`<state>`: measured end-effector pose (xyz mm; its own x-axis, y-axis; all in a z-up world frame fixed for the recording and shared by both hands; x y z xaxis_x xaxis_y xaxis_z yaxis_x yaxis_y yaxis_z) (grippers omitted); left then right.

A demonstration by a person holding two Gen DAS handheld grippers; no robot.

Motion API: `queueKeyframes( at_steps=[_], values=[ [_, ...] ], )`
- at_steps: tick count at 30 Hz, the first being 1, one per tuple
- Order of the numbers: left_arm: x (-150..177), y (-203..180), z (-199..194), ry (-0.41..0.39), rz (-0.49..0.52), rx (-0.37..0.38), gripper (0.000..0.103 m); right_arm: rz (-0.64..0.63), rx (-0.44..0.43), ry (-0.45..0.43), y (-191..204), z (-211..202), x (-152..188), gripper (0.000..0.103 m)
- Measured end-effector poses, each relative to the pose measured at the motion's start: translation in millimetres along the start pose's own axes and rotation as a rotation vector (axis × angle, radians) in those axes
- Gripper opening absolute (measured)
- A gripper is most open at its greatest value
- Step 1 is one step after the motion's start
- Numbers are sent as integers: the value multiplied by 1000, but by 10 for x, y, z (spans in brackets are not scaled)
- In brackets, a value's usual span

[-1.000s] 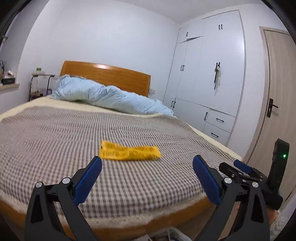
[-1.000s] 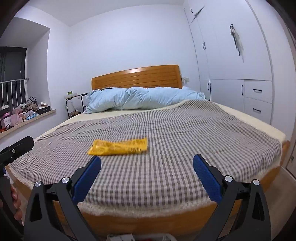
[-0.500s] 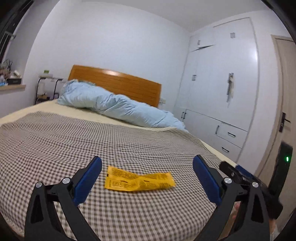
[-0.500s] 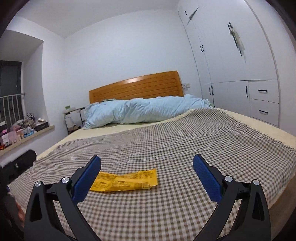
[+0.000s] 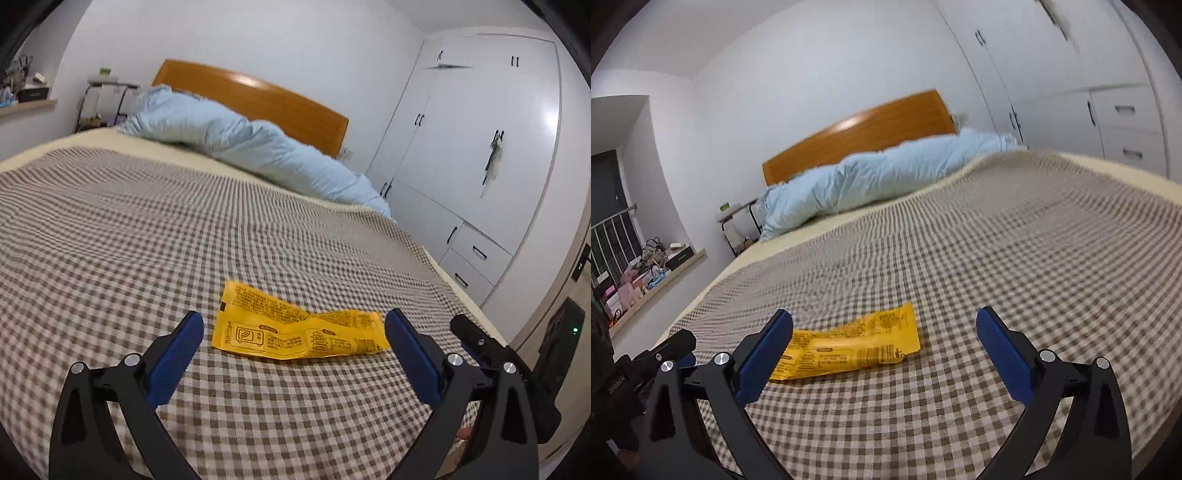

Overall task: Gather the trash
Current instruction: 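Raise both open tools and move them over the yellow wrapper on the bed, then grasp the yellow wrapper with the left tool while the right tool grasps its other end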

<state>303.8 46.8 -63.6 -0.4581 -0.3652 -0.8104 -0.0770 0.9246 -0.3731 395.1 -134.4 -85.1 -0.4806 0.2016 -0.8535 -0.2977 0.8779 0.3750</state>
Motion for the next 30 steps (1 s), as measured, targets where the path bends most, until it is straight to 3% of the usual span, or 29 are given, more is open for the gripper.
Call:
queueKeyframes(
  at_steps=[6,19,20,21,22,24,25,26,27,28,30],
  values=[
    [140,56,374,83,-49,-2,95,28,31,88,-135,314,138,96],
    [288,429,912,173,-192,-78,94,196,34,251,-246,751,321,93],
    [274,422,933,175,-173,-87,94,195,23,253,-210,766,319,86],
    [272,410,962,184,-157,-94,93,196,14,258,-178,807,310,62],
    [286,393,1023,204,-140,-95,91,202,6,269,-149,843,323,51],
    [307,378,1083,223,-136,-95,85,194,-39,329,-35,977,415,47],
    [314,368,1083,223,-140,-84,72,193,-70,351,17,1022,451,30],
    [317,357,1099,228,-148,-73,55,209,-103,355,60,1042,453,22],
    [326,383,1103,226,-159,-83,48,222,-117,334,72,1014,420,15],
    [327,434,1098,218,-175,-92,40,239,-140,302,87,984,364,10],
    [336,502,1055,205,-228,-77,26,244,-144,265,62,926,298,8]
  ],
)
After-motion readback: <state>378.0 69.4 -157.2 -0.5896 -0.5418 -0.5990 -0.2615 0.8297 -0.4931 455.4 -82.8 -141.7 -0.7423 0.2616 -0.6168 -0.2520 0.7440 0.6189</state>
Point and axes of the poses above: each gripper's, at about its wrist camera, not at the fingertips, and z roughly the way its jaws point, y to its left, x to its underside, the point moved 10 cm from there along z, roughly the way its jaws point, and after that the axes turned 1 degree about -y, right-handed, at the moved point
